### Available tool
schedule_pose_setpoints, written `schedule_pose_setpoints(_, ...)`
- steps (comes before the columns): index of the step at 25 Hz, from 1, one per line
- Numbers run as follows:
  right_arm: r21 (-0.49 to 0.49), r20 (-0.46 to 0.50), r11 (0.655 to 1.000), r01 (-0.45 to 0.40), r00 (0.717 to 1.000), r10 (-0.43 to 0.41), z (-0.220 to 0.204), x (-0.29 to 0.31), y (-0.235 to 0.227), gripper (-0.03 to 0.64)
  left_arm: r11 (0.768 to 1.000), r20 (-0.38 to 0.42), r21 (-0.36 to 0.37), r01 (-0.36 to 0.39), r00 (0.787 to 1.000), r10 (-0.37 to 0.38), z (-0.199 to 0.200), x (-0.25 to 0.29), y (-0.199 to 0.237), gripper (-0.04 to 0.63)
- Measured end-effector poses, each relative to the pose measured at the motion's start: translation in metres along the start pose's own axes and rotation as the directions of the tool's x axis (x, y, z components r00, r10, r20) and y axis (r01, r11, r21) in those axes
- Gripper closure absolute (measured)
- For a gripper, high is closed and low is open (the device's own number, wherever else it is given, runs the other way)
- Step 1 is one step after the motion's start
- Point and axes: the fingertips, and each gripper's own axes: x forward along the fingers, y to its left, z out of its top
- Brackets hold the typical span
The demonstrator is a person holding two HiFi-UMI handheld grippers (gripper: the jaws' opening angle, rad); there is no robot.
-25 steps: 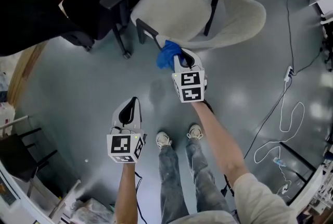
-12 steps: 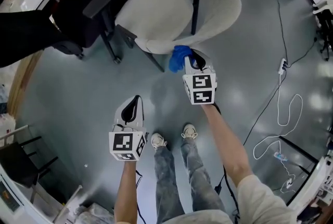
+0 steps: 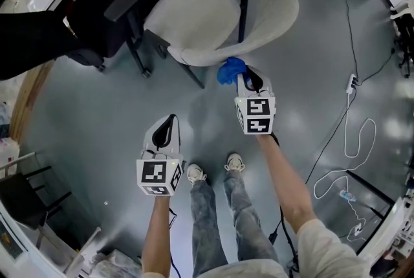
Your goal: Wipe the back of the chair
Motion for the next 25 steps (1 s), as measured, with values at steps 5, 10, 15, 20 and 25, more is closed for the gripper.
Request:
schedule_pose_setpoints(5,-0.002,0.014,0.996,-0.089,0.996,0.089,0.000,0.001,0.058,0.577,0.999,0.006,-0.011,-0.037,0.999,0.037,0.001,-0.008,0.021,0.595)
schedule_pose_setpoints(10,-0.014,-0.002,0.982,-0.187,0.982,0.187,0.012,0.018,0.124,0.577,0.996,0.007,-0.027,-0.081,0.997,0.081,-0.001,-0.025,0.051,0.595)
schedule_pose_setpoints(15,-0.032,-0.012,0.971,-0.238,0.971,0.238,0.021,0.053,0.174,0.577,0.990,-0.002,-0.040,-0.139,0.990,0.139,-0.008,-0.046,0.092,0.595)
schedule_pose_setpoints(20,-0.026,-0.049,0.973,-0.228,0.973,0.226,0.019,0.093,0.197,0.577,0.982,-0.017,-0.052,-0.182,0.983,0.181,-0.018,-0.066,0.129,0.595)
schedule_pose_setpoints(25,-0.037,-0.109,0.976,-0.213,0.972,0.208,0.007,0.123,0.198,0.577,0.979,-0.036,-0.063,-0.195,0.981,0.193,-0.030,-0.071,0.145,0.595)
